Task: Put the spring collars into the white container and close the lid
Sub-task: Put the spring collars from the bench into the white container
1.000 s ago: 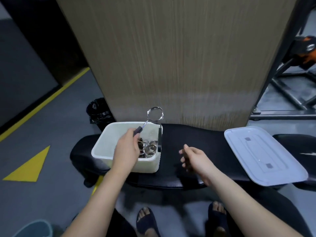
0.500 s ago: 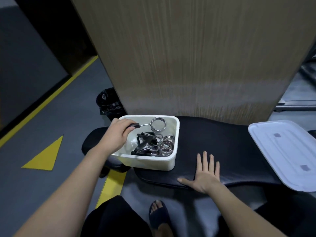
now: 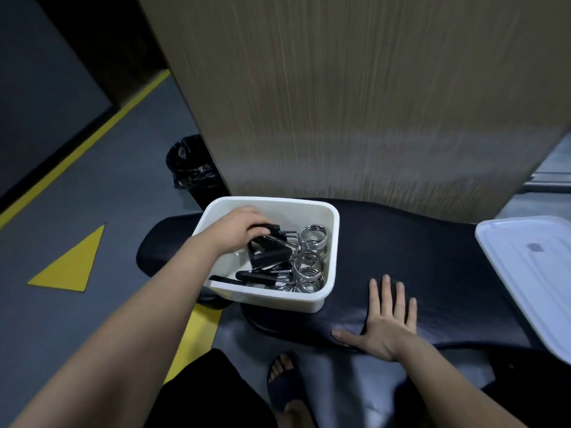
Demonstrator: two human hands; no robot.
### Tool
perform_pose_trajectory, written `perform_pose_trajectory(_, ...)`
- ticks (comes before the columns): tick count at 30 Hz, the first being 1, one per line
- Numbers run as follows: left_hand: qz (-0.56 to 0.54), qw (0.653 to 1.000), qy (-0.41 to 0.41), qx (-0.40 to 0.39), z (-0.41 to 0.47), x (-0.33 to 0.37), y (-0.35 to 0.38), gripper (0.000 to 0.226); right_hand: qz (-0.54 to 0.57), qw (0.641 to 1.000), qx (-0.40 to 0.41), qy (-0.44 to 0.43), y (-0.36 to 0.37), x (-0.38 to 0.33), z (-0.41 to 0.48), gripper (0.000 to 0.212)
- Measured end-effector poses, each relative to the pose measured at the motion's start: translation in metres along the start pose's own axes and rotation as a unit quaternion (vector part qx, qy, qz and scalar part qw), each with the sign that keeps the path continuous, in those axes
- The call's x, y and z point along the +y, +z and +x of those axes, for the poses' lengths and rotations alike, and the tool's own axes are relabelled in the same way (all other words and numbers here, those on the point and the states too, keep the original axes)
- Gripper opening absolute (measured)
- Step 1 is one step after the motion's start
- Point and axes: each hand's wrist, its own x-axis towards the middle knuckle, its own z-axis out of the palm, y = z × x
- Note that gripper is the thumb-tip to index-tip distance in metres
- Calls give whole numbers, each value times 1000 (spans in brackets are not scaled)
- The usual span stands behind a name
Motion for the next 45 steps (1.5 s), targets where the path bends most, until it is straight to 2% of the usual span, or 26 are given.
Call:
perform_pose_trajectory(3,55,998,-39,-6,4,-6,5,23,1,1000,-1,-2,0,0,0,145)
perform_pose_trajectory(7,32,996,-65,48,0,-5,12,25,1,1000,-4,-3,-1,-1,-1,145)
perform_pose_trajectory(11,-154,972,-111,141,-10,17,4,31,1,1000,-8,-2,-2,-1,-3,144)
perform_pose_trajectory(13,-275,946,-129,109,-20,30,-3,48,2,1000,-7,-2,-3,-1,-3,144)
perform_pose_trajectory(14,-296,942,-131,87,-24,35,-4,53,2,1000,-7,-2,-3,-2,-3,144)
perform_pose_trajectory(15,-282,950,-116,69,-28,39,-3,51,2,1000,-7,-2,-3,-2,-4,144)
perform_pose_trajectory(17,-134,987,-49,76,-32,41,5,32,2,1000,-7,-2,-4,-1,-5,144)
perform_pose_trajectory(19,-68,993,-14,98,-33,39,12,25,1,1000,-9,-1,-4,-1,-6,145)
perform_pose_trajectory(23,-89,987,-67,117,-37,34,16,18,4,1000,-9,-1,-5,-2,-7,145)
perform_pose_trajectory(27,-192,968,-96,128,-41,43,19,12,6,1000,-10,-1,-6,-2,-9,145)
perform_pose_trajectory(31,-155,973,-85,150,-51,48,16,11,8,1000,-13,-1,-6,-1,-10,144)
perform_pose_trajectory(34,-178,967,-94,159,-64,38,18,11,5,1000,-15,-1,-6,-1,-10,144)
perform_pose_trajectory(41,-154,970,-154,111,-65,37,22,3,3,1000,-14,2,-6,-2,-9,144)
perform_pose_trajectory(45,-86,977,-192,29,-58,30,21,8,1,1000,-15,1,-6,-1,-9,145)
